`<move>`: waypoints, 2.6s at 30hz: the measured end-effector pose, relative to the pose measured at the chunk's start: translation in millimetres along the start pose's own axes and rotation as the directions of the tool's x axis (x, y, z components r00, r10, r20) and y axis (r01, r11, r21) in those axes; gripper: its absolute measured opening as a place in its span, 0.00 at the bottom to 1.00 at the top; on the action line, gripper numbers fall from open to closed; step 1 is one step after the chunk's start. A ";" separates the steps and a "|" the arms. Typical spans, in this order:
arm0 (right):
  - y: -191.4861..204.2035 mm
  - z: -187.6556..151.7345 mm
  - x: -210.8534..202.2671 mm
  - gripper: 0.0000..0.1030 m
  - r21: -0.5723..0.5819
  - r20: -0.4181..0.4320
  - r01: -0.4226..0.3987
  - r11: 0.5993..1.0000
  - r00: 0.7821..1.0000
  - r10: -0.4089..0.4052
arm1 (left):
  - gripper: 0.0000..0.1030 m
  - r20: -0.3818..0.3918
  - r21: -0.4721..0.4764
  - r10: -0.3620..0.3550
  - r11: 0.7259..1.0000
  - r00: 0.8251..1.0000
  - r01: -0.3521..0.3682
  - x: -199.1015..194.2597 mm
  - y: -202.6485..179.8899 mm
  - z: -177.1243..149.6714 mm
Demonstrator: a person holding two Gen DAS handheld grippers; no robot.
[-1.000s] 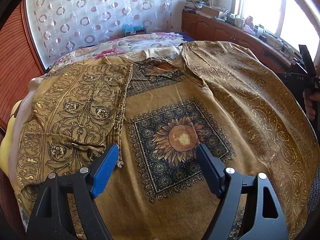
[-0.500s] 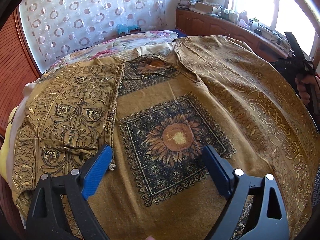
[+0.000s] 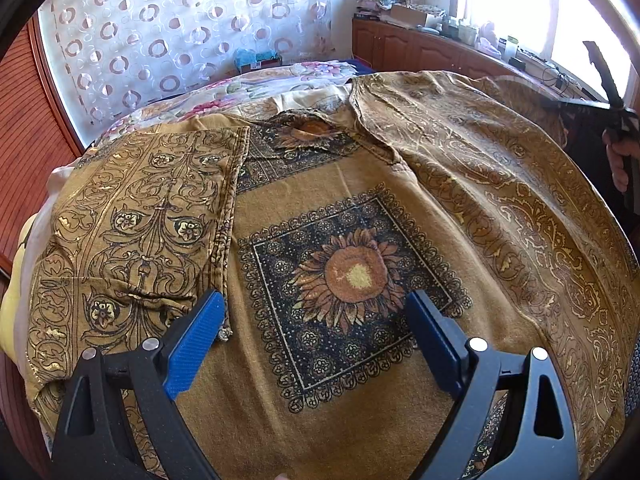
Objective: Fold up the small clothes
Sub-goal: 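Grasp the shirt's other sleeve with the right gripper, then fold the held sleeve over the shirt body with the right gripper, then release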
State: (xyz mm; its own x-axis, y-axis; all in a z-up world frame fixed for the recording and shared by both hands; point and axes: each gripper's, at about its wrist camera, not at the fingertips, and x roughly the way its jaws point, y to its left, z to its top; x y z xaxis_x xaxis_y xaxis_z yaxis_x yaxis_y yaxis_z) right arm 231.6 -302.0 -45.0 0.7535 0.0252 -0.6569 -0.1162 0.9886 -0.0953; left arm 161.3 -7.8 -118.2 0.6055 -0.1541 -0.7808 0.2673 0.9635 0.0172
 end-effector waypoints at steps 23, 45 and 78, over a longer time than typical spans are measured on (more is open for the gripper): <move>118.9 24.7 -80.5 0.36 -0.185 0.145 -0.335 0.924 0.921 0.363 | 0.89 0.216 -0.072 -0.019 0.997 0.976 0.035 -60.1 17.7 -2.8; 128.8 -9.0 13.1 0.40 -0.252 -0.157 -0.191 0.949 0.975 0.155 | 0.90 0.289 -0.074 -0.069 0.993 0.955 0.094 -93.6 0.9 -15.5; 147.1 47.3 -74.4 0.03 -0.181 0.091 -0.387 0.904 0.909 0.407 | 0.89 0.280 -0.103 -0.086 0.988 0.956 0.119 -86.5 -2.3 -25.4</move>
State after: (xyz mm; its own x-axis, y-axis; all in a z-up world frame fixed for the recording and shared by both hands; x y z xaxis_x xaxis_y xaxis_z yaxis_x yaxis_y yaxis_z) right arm 189.0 -151.4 25.3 0.6966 0.4386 -0.5678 -0.5134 0.8575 0.0325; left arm 89.3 8.9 -66.5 0.7660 -0.2913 -0.5730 0.2585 0.9558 -0.1403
